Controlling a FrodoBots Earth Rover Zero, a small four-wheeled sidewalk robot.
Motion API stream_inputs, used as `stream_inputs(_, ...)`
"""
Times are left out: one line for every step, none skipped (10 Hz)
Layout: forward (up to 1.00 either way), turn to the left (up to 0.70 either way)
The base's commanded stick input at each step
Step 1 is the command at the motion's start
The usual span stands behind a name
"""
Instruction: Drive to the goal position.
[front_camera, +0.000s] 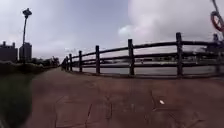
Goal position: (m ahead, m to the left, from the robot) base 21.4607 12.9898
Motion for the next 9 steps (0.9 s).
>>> stream_inputs(0.98,0.39)
stream_inputs(0.98,0.39)
stream_inputs(0.98,0.39)
stream_inputs(0.98,0.34)
stream_inputs(0.98,0.00)
stream_inputs(0.98,0.00)
stream_inputs(0.98,0.00)
stream_inputs(0.98,0.00)
stream_inputs(0.98,0.00)
